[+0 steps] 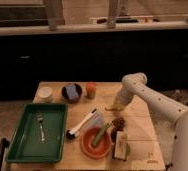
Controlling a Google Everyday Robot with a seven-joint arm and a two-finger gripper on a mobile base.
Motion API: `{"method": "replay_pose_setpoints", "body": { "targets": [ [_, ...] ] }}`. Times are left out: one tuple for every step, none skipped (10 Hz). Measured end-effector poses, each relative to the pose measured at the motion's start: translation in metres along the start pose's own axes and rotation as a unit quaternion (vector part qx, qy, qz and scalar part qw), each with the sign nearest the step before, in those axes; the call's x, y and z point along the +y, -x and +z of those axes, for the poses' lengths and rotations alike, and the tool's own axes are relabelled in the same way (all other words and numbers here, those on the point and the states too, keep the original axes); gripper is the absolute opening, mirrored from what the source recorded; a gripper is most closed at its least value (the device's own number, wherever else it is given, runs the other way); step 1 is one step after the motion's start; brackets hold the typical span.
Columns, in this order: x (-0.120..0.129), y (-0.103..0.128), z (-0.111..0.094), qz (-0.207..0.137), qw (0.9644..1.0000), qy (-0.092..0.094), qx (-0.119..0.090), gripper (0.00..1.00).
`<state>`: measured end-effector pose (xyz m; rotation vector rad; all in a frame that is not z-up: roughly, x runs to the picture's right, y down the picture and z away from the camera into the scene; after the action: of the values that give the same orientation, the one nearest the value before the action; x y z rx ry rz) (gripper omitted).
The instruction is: Place banana in tray
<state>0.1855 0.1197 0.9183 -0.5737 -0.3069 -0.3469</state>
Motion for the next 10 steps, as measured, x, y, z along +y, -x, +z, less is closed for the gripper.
{"method": "replay_pose_setpoints", "body": {
  "targets": [
    [0.0,-0.001,-0.004,-0.001,1.0,-0.003,0.002,0.02],
    [-0.001,-0.001,-0.007,-0.002,1.0,-0.005,0.003,0.0],
    [-0.001,-0.002,-0.013,-0.003,0.9999,-0.008,0.005,0.0],
    [-0.002,-0.002,-0.021,-0.006,0.9999,-0.013,0.007,0.0],
    [-0.002,-0.001,-0.032,-0.011,0.9997,-0.018,0.009,0.0],
    [-0.002,0.001,-0.042,-0.018,0.9995,-0.023,0.009,0.0],
    [-0.001,0.004,-0.048,-0.025,0.9993,-0.026,0.009,0.0],
    [-0.001,0.008,-0.055,-0.036,0.9989,-0.029,0.009,0.0],
    [-0.001,0.014,-0.062,-0.05,0.9982,-0.032,0.008,0.0],
    [-0.001,0.019,-0.066,-0.061,0.9976,-0.033,0.006,0.0]
  ]
}}
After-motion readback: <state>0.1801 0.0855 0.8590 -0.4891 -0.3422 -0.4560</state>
